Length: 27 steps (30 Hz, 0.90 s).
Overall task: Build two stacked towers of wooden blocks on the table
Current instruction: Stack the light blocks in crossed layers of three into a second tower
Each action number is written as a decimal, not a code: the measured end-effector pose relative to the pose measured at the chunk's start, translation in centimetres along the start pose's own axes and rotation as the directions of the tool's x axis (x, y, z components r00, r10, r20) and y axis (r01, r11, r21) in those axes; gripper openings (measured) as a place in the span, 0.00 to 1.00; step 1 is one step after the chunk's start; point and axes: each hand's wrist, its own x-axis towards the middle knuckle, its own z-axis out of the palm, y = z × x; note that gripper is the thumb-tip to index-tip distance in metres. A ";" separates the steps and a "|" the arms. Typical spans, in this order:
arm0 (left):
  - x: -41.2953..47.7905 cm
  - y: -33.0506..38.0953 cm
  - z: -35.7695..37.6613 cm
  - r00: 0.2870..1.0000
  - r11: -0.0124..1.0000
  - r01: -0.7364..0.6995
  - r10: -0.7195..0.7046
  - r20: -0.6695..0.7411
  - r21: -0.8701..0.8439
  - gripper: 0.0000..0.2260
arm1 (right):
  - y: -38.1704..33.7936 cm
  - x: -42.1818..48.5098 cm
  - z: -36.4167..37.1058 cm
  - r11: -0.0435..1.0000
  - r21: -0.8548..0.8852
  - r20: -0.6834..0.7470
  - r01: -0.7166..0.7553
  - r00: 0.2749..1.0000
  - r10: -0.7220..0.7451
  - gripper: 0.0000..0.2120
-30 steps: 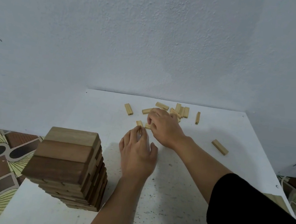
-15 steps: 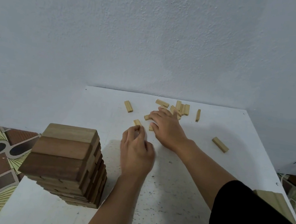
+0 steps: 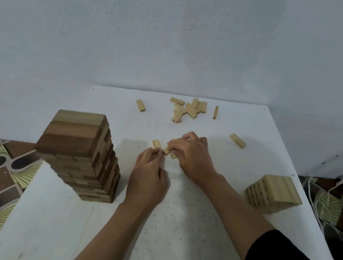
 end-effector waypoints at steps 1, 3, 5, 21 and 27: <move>-0.4 0.0 -0.3 1.000 1.000 -0.004 0.004 0.028 -0.007 0.21 | -0.3 -0.5 0.0 1.000 0.018 0.008 -0.001 1.000 0.000 0.07; -1.7 0.3 -1.0 0.996 1.000 -0.025 0.027 0.081 -0.017 0.20 | -1.1 -2.2 -0.1 0.998 0.046 0.017 -0.035 0.999 0.034 0.09; -2.9 0.6 -1.6 0.993 0.998 -0.055 0.058 0.106 -0.030 0.18 | -1.8 -3.7 -0.1 0.995 0.060 0.006 -0.083 0.997 0.083 0.09; -10.0 0.7 -3.2 0.982 0.981 -0.173 0.179 0.055 -0.092 0.13 | -5.4 -12.4 -2.5 0.918 0.352 0.086 -0.182 0.983 0.162 0.05; -10.2 0.6 -3.8 0.984 0.977 -0.176 0.179 0.011 -0.121 0.13 | -6.5 -13.9 -3.4 0.860 0.452 0.003 -0.239 0.964 0.267 0.09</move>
